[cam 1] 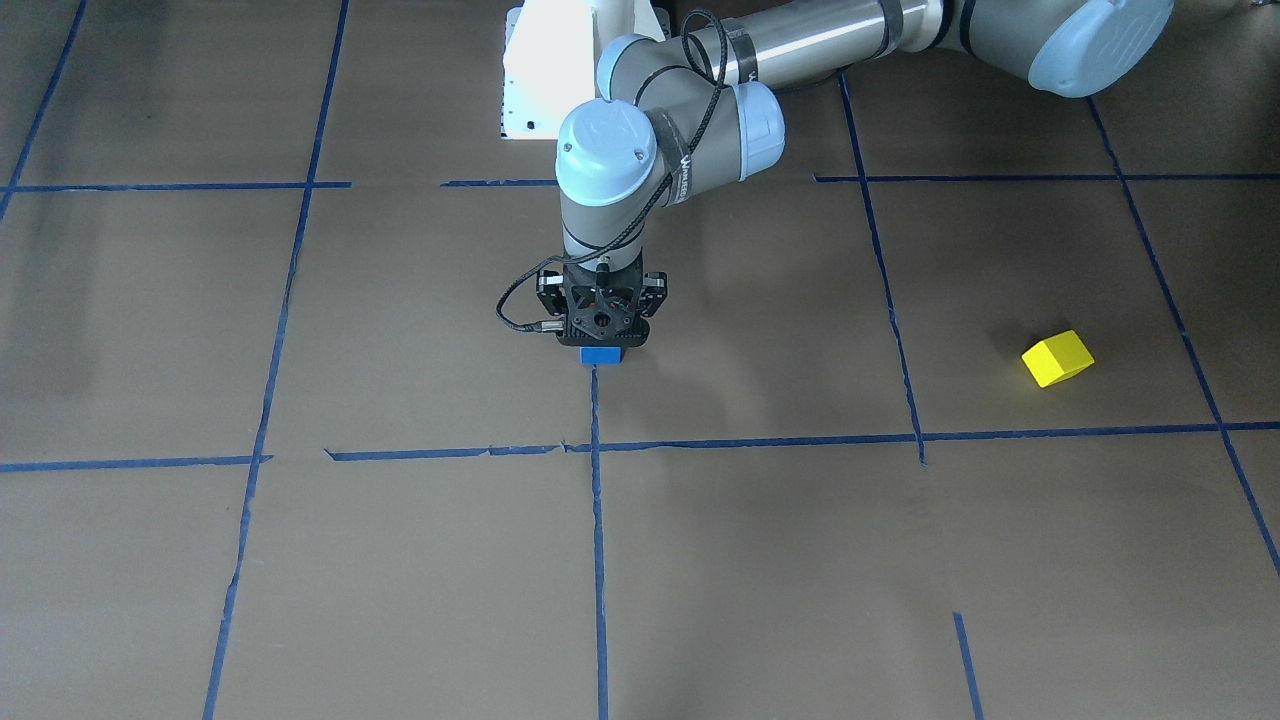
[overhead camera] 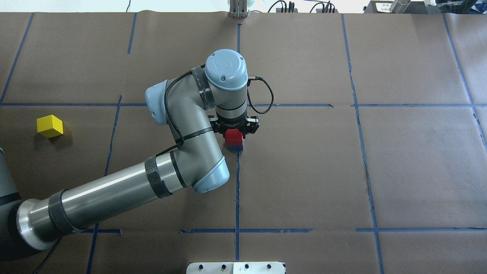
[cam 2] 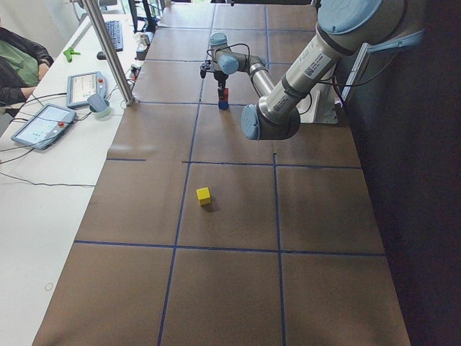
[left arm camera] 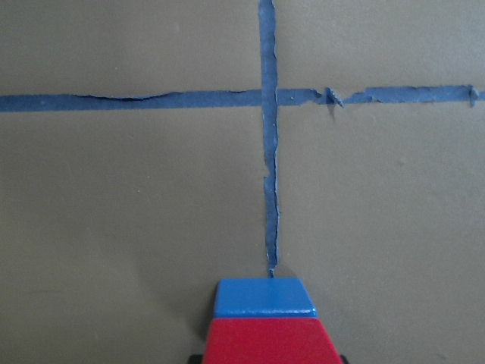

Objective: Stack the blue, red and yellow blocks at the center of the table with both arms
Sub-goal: 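Lower the red cube onto the blue cube and open the left gripper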

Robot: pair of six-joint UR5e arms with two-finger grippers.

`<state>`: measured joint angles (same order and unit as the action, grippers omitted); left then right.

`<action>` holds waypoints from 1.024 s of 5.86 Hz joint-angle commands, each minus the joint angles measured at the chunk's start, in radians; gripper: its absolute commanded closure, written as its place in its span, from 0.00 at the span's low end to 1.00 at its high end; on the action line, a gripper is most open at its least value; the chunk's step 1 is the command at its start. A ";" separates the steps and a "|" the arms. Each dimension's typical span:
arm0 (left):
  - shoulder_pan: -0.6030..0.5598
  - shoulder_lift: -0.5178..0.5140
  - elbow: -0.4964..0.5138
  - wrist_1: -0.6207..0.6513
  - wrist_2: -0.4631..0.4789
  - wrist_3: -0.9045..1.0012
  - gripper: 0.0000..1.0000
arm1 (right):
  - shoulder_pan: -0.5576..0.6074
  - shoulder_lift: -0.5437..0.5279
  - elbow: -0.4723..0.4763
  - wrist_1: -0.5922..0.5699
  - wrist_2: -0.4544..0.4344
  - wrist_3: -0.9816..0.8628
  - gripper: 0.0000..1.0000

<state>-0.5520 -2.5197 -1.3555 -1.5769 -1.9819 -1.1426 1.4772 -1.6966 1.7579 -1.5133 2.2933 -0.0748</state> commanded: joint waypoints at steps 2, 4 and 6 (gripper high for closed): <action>0.006 0.001 0.001 -0.002 0.000 0.001 0.67 | 0.000 0.000 0.000 -0.001 0.000 0.000 0.00; 0.004 0.001 -0.001 -0.003 0.000 0.009 0.21 | 0.000 0.000 -0.001 -0.001 0.000 0.001 0.00; 0.004 -0.001 -0.011 -0.006 0.037 0.015 0.01 | 0.000 0.000 -0.001 -0.001 0.000 0.001 0.00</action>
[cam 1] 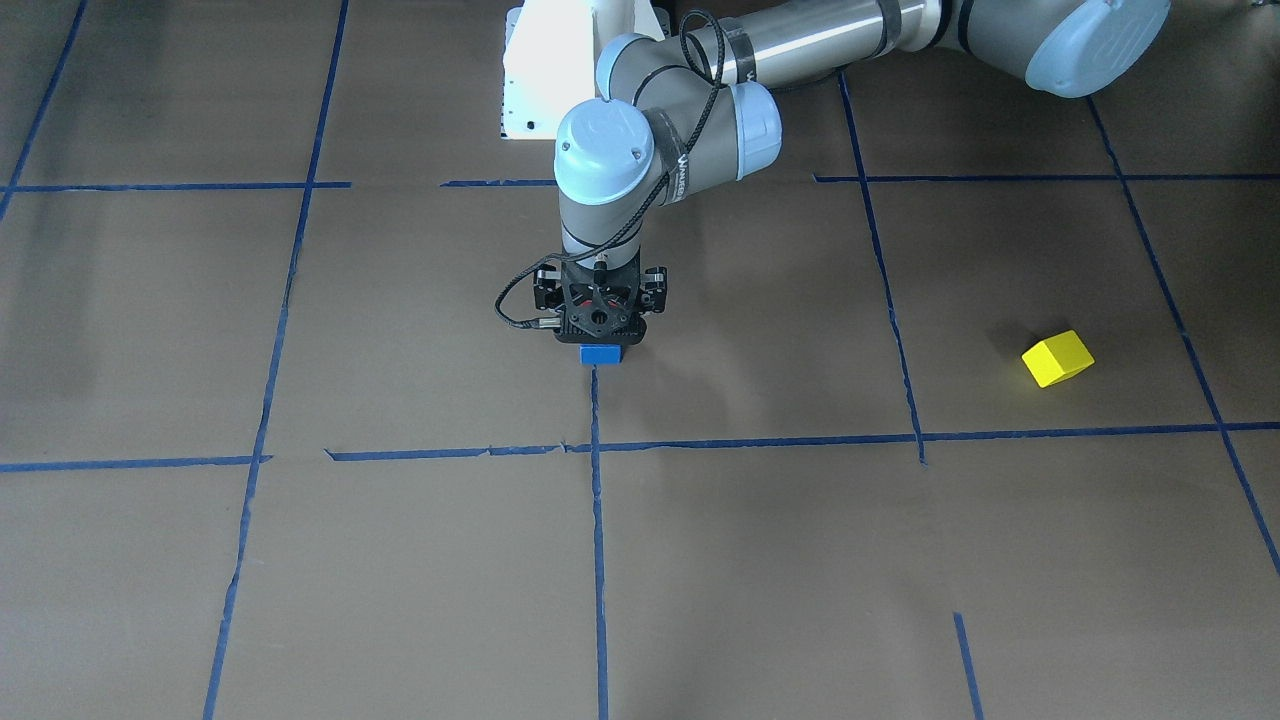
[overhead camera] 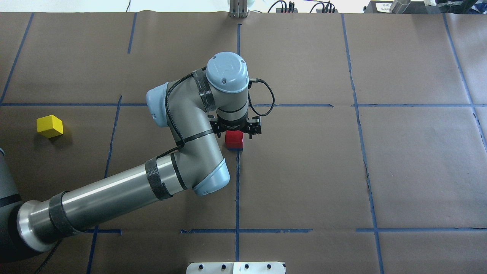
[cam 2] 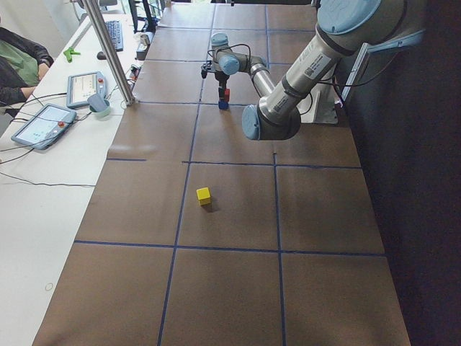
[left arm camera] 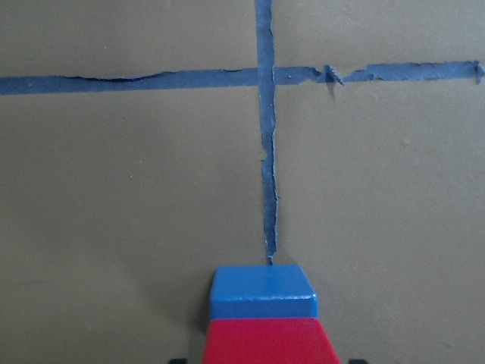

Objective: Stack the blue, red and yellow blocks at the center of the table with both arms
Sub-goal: 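Lower the red cube onto the blue cube and open the left gripper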

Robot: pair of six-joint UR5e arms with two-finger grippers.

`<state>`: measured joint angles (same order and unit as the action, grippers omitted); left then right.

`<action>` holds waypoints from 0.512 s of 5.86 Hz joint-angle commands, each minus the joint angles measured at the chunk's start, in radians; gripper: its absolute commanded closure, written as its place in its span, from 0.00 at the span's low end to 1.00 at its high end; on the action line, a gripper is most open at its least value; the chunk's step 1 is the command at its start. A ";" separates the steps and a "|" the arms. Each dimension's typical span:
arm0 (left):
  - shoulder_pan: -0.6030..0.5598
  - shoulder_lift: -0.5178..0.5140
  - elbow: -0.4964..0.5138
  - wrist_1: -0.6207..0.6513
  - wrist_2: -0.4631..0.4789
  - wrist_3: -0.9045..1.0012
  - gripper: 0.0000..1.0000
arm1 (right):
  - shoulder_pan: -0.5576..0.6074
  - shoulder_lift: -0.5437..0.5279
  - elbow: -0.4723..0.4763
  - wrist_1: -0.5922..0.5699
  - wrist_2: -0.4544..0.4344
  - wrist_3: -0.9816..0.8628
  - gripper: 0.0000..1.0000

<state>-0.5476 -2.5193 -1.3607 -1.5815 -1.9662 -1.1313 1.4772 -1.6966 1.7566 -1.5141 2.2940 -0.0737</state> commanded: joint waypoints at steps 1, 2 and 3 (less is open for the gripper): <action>-0.026 -0.001 -0.043 0.003 0.018 0.013 0.00 | 0.000 0.000 0.000 0.000 0.001 0.002 0.00; -0.070 0.069 -0.119 0.006 -0.017 0.112 0.00 | 0.000 0.000 0.000 0.000 0.001 0.002 0.00; -0.142 0.173 -0.196 0.006 -0.084 0.252 0.00 | 0.000 0.000 0.000 -0.001 -0.001 0.005 0.00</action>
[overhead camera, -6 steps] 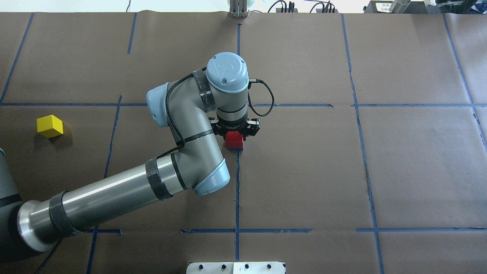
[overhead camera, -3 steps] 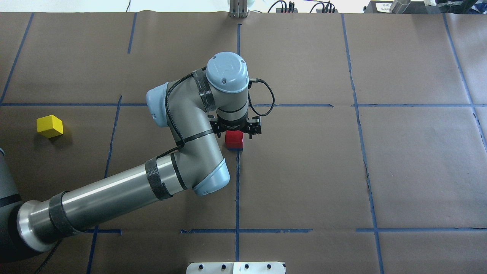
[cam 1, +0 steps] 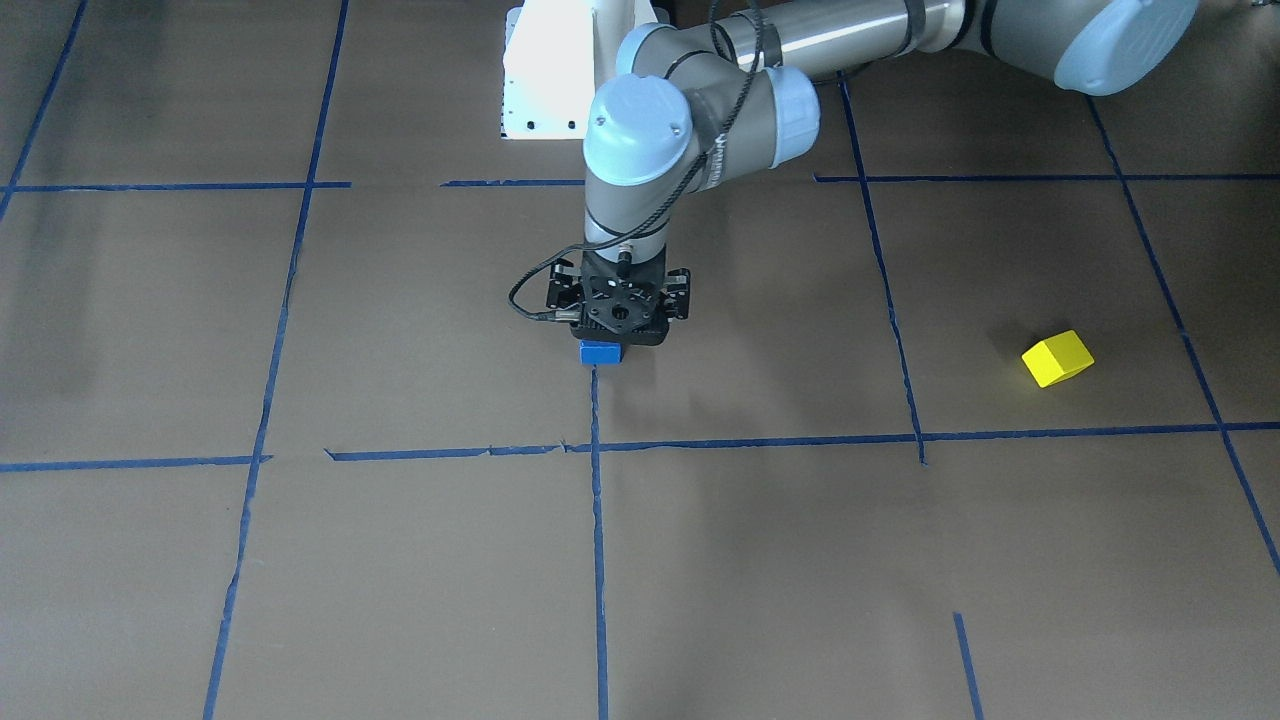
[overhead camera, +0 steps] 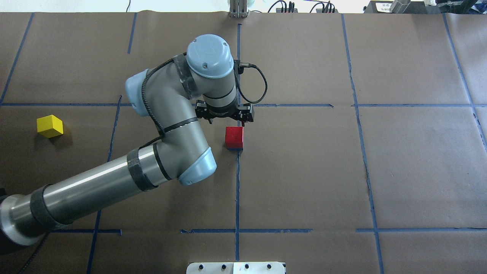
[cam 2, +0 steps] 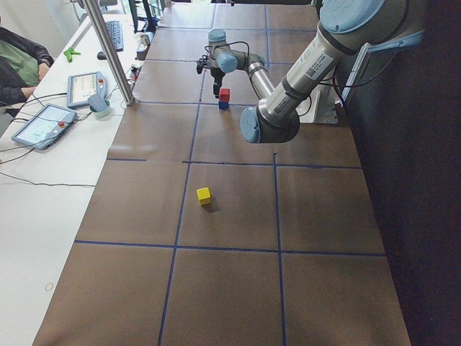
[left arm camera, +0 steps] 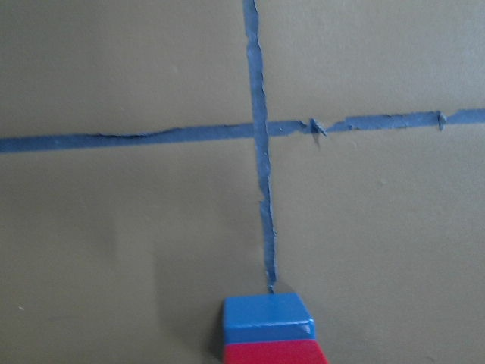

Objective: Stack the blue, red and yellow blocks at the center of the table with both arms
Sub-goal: 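Lower the red cube onto the blue cube and open the left gripper, then move the left gripper back to the yellow cube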

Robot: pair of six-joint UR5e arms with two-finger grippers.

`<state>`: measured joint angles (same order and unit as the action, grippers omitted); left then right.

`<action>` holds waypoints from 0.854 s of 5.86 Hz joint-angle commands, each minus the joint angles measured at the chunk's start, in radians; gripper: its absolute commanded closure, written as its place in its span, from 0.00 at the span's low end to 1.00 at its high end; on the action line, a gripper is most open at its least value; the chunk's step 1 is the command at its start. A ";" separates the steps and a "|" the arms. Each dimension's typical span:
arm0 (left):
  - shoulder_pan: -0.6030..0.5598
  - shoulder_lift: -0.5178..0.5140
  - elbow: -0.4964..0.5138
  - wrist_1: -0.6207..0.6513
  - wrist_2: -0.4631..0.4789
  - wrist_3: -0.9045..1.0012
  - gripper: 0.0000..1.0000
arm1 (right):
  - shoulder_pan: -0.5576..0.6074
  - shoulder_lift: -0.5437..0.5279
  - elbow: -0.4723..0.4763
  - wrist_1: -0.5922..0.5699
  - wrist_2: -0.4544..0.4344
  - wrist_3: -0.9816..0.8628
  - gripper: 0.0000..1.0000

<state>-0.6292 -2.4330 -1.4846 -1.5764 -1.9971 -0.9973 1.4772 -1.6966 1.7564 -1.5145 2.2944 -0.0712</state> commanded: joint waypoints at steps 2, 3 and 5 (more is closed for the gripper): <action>-0.235 0.310 -0.186 -0.010 -0.122 0.509 0.00 | 0.000 0.000 0.000 -0.001 -0.001 0.002 0.00; -0.339 0.445 -0.189 -0.040 -0.200 0.748 0.00 | 0.000 0.000 0.000 -0.001 0.000 0.002 0.00; -0.463 0.663 -0.183 -0.192 -0.259 1.085 0.00 | -0.002 0.000 0.000 -0.001 0.000 0.004 0.00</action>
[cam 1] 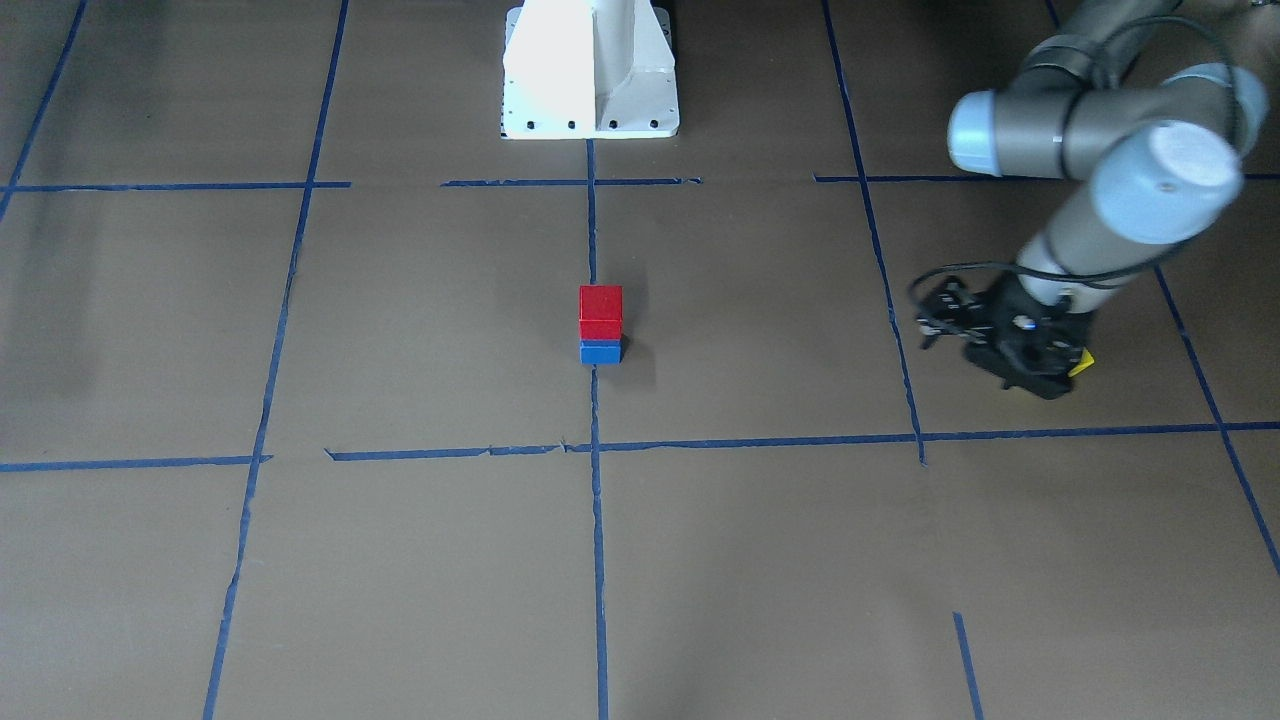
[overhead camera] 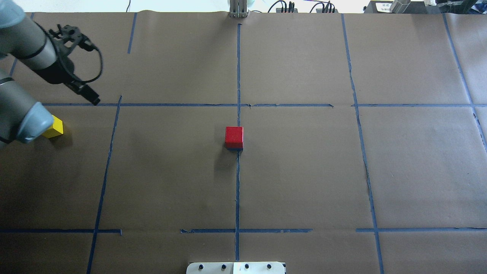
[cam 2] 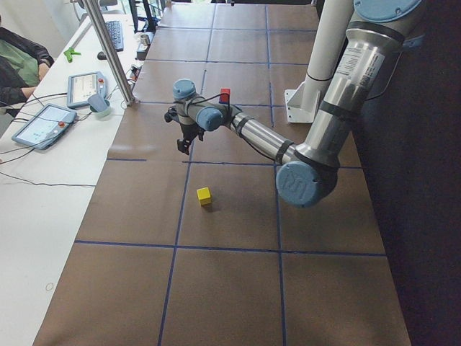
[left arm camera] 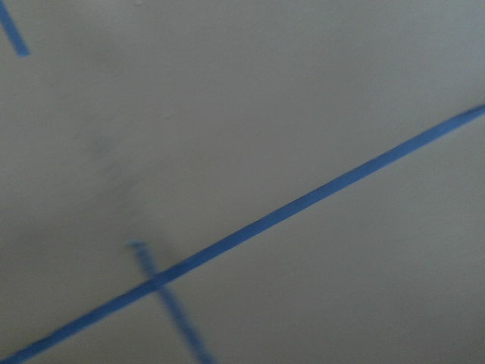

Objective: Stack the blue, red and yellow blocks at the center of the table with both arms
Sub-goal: 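Move the left gripper back to the yellow cube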

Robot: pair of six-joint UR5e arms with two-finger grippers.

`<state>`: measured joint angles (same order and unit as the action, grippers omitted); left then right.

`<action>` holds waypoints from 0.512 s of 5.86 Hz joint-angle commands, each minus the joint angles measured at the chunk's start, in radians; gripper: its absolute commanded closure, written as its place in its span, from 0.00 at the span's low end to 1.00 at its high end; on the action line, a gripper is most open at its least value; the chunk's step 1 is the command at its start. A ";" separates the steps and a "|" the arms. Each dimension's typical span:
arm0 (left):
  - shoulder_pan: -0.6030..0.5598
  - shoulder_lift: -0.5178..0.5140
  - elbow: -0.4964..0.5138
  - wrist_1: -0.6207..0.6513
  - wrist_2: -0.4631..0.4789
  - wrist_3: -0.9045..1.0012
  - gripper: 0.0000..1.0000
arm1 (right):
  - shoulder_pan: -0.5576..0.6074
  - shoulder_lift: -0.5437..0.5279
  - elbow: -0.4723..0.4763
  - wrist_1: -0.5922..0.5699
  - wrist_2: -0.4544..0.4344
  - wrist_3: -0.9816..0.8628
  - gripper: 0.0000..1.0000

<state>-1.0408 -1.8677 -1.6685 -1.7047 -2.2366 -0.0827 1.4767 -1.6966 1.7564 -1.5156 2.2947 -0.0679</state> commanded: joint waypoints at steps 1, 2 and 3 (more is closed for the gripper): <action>-0.051 0.143 0.007 -0.113 -0.017 0.325 0.00 | -0.001 0.000 0.000 0.000 0.000 0.000 0.00; -0.048 0.175 0.013 -0.162 -0.014 0.410 0.00 | -0.001 0.000 0.000 0.000 0.000 0.002 0.00; -0.047 0.230 0.013 -0.244 -0.012 0.432 0.00 | -0.001 0.000 -0.001 0.000 0.000 0.000 0.00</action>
<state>-1.0883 -1.6890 -1.6571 -1.8743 -2.2506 0.3003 1.4757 -1.6966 1.7560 -1.5156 2.2948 -0.0668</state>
